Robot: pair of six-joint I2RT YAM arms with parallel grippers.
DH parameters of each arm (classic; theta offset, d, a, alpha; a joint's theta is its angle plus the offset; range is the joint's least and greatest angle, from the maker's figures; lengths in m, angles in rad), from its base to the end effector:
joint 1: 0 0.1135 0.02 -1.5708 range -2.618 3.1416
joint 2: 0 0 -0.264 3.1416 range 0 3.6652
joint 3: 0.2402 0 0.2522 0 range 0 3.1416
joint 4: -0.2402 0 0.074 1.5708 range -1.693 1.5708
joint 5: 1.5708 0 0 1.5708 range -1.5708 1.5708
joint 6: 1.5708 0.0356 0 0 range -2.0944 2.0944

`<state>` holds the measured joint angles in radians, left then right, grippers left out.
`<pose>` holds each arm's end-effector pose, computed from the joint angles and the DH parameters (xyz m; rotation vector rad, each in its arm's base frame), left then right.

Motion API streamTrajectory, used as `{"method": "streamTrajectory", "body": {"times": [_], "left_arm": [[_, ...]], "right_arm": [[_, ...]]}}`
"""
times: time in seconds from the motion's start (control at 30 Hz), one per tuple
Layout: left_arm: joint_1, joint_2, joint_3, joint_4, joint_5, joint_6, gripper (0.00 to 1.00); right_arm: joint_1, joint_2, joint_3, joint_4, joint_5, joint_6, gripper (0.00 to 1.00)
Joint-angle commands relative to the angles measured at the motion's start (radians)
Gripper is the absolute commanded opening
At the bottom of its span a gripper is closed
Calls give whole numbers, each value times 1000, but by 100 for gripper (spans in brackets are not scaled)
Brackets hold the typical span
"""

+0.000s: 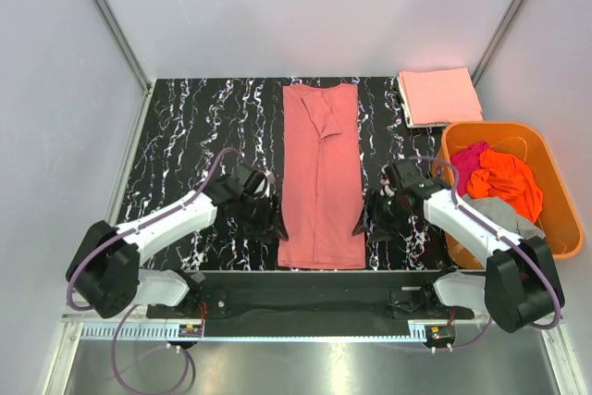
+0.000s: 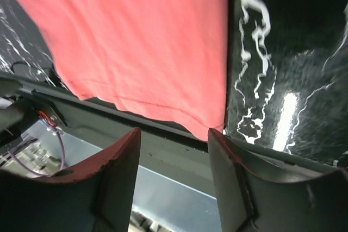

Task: Fold and stack the t-shirts
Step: Fold the tshirt

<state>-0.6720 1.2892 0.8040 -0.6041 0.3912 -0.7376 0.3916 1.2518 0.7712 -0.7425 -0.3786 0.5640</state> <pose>0.1800 -0.1605 0.2112 0.0458 2.8939 -0.8961 0.1971 0.0956 0.2035 0.1534 2.9158 0.7321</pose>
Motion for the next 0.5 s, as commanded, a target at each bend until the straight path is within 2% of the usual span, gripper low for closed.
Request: {"method": "streamTrajectory", "body": {"times": [0.0, 0.2, 0.47], "left_arm": [[41, 33, -81, 10, -26, 82, 57], [65, 122, -127, 109, 17, 141, 62], [65, 164, -184, 196, 67, 141, 61]], "right_arm": [[0, -52, -113, 144, -126, 120, 59], [0, -39, -203, 206, -118, 169, 61], [1, -51, -260, 221, -74, 194, 58]]}}
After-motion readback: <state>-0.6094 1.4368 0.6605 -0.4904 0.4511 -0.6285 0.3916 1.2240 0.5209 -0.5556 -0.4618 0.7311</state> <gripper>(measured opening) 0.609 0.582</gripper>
